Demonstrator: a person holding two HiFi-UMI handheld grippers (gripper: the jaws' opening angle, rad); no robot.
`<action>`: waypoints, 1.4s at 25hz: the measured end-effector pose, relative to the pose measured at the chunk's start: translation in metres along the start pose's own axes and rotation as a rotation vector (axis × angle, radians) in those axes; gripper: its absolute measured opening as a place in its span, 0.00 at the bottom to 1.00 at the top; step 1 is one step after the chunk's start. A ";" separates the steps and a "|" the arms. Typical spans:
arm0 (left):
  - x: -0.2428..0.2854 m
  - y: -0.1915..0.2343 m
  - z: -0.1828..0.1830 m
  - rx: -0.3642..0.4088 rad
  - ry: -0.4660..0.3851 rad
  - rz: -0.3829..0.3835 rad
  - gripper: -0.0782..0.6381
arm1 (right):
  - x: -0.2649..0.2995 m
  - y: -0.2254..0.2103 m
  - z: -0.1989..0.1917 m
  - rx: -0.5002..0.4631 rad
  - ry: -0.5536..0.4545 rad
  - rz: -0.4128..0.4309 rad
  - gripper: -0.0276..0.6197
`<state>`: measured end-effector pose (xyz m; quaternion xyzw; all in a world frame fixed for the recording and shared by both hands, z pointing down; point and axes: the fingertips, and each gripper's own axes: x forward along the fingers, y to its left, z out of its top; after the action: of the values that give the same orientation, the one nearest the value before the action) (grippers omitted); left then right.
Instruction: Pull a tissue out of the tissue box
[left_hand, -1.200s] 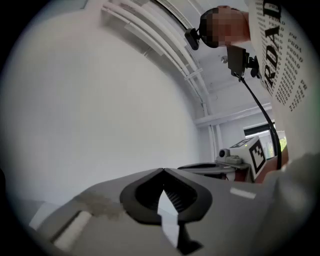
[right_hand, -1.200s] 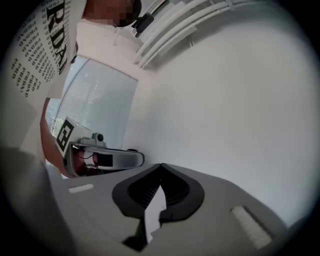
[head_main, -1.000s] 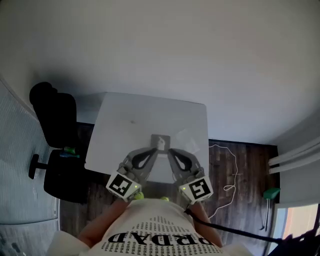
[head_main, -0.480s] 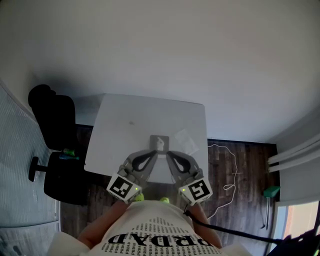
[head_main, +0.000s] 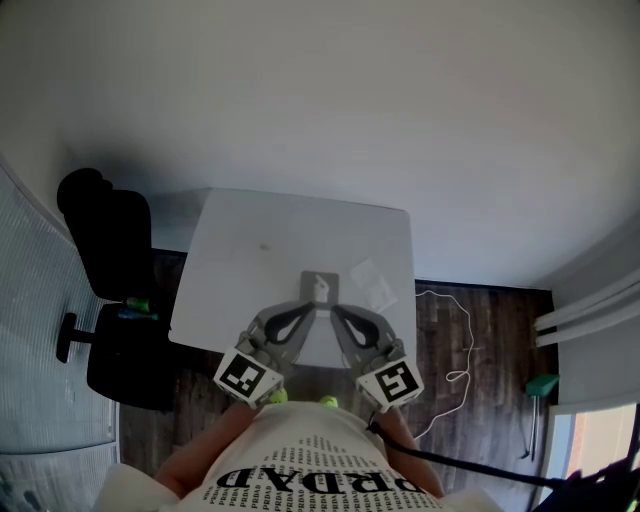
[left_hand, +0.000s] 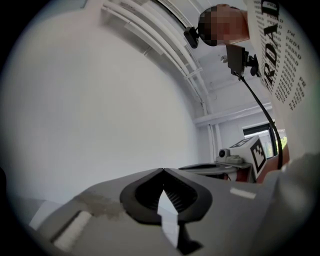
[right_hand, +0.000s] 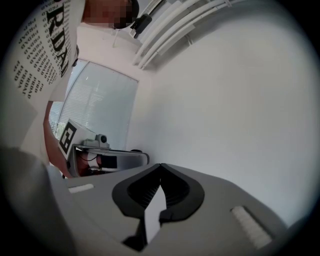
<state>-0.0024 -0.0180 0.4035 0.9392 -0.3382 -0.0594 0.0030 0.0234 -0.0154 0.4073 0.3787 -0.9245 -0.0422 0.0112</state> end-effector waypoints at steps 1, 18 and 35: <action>0.000 0.000 -0.001 0.005 0.004 -0.002 0.10 | 0.000 0.000 0.000 -0.002 0.000 0.001 0.06; -0.005 -0.003 -0.007 -0.011 0.015 -0.002 0.10 | 0.000 0.010 -0.017 0.010 0.072 0.024 0.08; -0.021 0.016 -0.029 -0.003 0.042 -0.054 0.10 | 0.016 0.018 -0.046 0.014 0.167 -0.068 0.12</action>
<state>-0.0255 -0.0177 0.4358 0.9490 -0.3127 -0.0404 0.0100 0.0018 -0.0169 0.4546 0.4120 -0.9073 -0.0045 0.0840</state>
